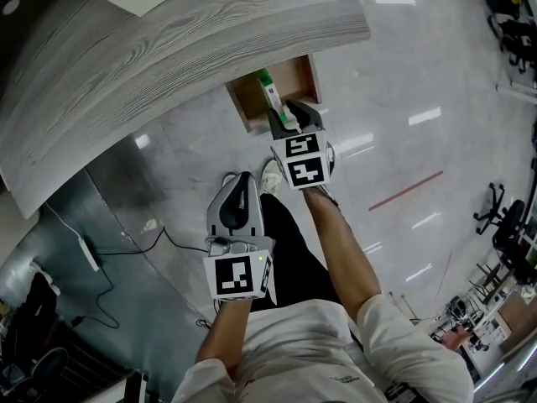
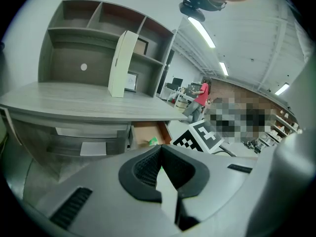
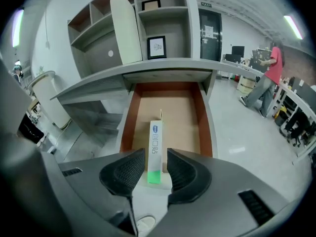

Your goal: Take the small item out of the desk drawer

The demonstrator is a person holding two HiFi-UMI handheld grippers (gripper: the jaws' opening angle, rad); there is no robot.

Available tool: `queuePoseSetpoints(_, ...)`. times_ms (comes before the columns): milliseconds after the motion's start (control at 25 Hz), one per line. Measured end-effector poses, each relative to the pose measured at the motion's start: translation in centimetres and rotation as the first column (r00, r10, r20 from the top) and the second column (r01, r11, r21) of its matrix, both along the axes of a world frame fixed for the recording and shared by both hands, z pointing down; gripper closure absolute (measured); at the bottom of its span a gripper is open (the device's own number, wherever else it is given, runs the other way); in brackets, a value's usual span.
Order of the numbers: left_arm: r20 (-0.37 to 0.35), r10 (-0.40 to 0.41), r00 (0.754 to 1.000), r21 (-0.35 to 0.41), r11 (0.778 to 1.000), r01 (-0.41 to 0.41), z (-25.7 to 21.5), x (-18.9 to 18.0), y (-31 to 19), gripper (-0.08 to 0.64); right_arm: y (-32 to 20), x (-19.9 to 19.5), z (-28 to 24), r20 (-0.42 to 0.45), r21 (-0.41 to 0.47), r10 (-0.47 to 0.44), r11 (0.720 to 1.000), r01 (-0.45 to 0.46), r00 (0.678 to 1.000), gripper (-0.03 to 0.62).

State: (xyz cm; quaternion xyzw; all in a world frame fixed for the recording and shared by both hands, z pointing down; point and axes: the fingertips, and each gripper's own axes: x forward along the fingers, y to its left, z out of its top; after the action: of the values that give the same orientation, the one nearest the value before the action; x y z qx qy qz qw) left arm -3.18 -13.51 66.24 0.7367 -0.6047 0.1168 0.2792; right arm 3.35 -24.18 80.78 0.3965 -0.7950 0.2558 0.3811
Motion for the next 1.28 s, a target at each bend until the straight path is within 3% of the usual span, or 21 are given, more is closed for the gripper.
queuePoseSetpoints(400, -0.005, -0.018, 1.0, -0.007, 1.0, 0.018, 0.3, -0.3, 0.0, 0.545, 0.6, 0.0, 2.0, -0.09, -0.068, -0.076, 0.995, 0.07, 0.993, 0.442)
queuePoseSetpoints(640, -0.003, -0.031, 1.0, -0.003, 1.0, 0.031, -0.1, -0.9, 0.2, 0.545, 0.4, 0.2, 2.5, -0.117, -0.083, -0.064, 0.995, 0.055, 0.991, 0.488)
queuePoseSetpoints(1280, 0.003, 0.001, 1.0, 0.052, 0.999, -0.001, -3.3, -1.4, 0.8, 0.545, 1.6, 0.7, -2.2, -0.033, -0.034, 0.034, 0.999, -0.035, 0.999, 0.485)
